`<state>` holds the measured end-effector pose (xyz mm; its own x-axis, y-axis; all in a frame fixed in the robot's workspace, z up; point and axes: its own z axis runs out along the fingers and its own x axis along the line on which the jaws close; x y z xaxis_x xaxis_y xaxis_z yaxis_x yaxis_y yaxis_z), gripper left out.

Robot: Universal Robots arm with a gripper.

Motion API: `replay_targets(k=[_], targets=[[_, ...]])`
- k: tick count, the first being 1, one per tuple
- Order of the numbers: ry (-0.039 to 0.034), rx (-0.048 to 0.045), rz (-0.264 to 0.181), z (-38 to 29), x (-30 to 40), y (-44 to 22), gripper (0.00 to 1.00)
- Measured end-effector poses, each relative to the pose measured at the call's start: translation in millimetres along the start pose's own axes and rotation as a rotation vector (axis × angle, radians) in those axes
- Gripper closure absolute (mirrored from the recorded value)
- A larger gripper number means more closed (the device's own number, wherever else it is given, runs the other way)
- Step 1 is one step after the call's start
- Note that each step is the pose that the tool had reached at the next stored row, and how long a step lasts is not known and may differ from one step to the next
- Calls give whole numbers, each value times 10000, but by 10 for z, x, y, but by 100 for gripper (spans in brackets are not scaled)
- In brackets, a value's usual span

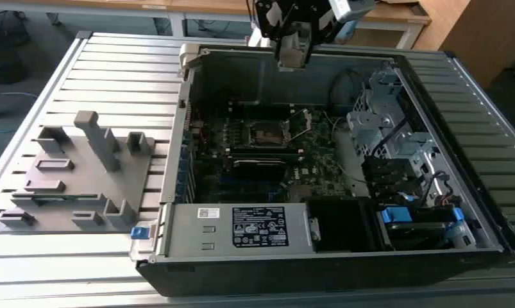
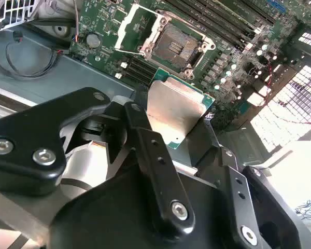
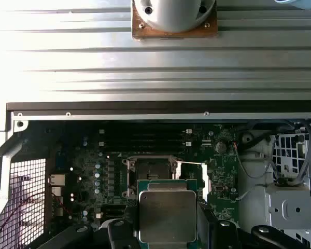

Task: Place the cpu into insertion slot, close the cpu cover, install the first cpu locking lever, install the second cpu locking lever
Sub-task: 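Place the cpu into insertion slot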

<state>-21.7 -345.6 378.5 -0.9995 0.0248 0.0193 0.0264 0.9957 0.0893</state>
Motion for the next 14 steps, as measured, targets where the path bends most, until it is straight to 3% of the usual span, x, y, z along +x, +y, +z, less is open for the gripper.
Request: replay_targets(k=[7, 14], targets=[[-1, -1, 0, 5, 0, 0, 46], [-1, 0, -1, 63, -1, -6, 46]])
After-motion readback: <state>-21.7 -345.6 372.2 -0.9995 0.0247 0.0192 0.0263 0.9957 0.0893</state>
